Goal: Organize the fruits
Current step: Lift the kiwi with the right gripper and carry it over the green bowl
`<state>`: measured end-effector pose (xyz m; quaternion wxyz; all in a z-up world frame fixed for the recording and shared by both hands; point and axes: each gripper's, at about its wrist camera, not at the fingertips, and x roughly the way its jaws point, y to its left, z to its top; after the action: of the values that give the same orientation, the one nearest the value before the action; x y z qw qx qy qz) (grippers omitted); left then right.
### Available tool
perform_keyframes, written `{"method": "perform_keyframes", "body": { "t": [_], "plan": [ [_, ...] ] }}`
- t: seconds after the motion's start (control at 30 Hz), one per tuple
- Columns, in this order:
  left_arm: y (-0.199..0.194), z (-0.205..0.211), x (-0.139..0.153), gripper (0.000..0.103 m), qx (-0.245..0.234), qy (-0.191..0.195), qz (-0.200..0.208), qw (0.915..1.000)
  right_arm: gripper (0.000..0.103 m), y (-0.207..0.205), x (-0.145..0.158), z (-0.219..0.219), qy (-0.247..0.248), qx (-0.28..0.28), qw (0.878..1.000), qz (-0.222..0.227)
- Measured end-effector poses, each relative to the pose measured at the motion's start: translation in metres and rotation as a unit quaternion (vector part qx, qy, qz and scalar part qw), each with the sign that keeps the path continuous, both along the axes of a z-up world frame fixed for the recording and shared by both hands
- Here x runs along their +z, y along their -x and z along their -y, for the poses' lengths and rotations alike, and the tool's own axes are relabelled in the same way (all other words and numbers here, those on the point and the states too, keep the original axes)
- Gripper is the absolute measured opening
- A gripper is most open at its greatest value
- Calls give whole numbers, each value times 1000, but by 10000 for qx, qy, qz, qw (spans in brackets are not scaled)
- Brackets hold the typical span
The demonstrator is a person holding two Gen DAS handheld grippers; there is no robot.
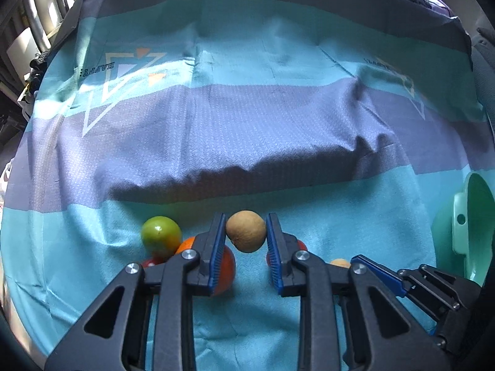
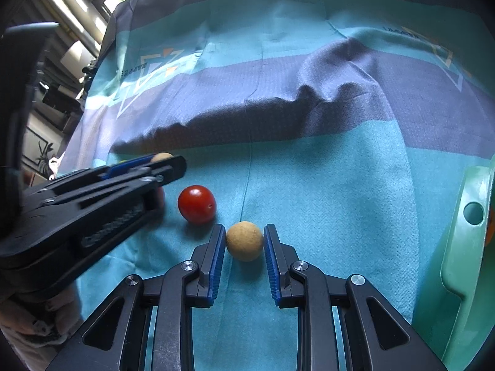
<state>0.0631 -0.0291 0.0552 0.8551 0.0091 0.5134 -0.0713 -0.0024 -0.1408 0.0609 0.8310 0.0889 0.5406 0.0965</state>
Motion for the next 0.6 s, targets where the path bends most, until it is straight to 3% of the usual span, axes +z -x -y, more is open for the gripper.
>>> {"method": "perform_keyframes", "body": {
  "t": [0.2, 0.37, 0.6],
  "plan": [
    [18, -2, 32, 26, 162, 82, 594, 9981, 26, 0, 1, -9, 217, 95, 9996, 118],
    [34, -4, 56, 26, 211, 415, 848, 9953, 26, 5, 6, 0, 4, -92, 9998, 198],
    [64, 15, 87, 26, -4, 690, 1289, 9893, 26, 38, 57, 41, -621, -418, 9935, 852]
  ]
}}
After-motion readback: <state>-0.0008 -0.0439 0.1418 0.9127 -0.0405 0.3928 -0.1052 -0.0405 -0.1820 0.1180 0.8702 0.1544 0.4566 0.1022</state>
